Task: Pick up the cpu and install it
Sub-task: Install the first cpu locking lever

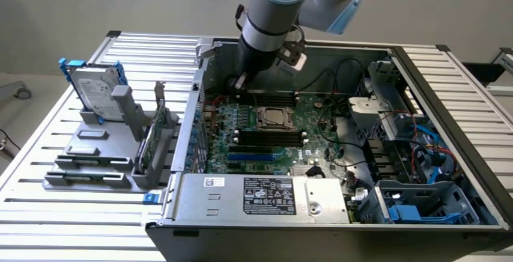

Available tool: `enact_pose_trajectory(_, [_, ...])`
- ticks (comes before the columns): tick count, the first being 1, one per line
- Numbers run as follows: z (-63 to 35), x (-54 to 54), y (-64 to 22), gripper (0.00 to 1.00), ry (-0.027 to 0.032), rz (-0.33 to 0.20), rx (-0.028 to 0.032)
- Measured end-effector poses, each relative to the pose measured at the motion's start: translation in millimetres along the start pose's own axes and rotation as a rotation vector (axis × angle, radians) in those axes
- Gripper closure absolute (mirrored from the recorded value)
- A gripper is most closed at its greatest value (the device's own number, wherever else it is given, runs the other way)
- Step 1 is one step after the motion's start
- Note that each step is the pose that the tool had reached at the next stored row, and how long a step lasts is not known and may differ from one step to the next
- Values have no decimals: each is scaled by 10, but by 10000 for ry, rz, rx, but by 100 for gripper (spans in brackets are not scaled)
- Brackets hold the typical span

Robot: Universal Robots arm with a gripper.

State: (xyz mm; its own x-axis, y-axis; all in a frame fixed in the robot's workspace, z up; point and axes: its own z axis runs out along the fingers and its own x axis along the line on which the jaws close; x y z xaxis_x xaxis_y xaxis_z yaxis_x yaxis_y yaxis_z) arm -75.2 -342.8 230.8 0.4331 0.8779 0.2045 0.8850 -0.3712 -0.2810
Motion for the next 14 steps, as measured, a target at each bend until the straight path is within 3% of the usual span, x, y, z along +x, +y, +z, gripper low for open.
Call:
enact_pose_trajectory(5, [5, 19, -8, 89, 281, 78, -590])
enact_pose_trajectory(14, [10, 37, -16, 89, 693, 245, -1617])
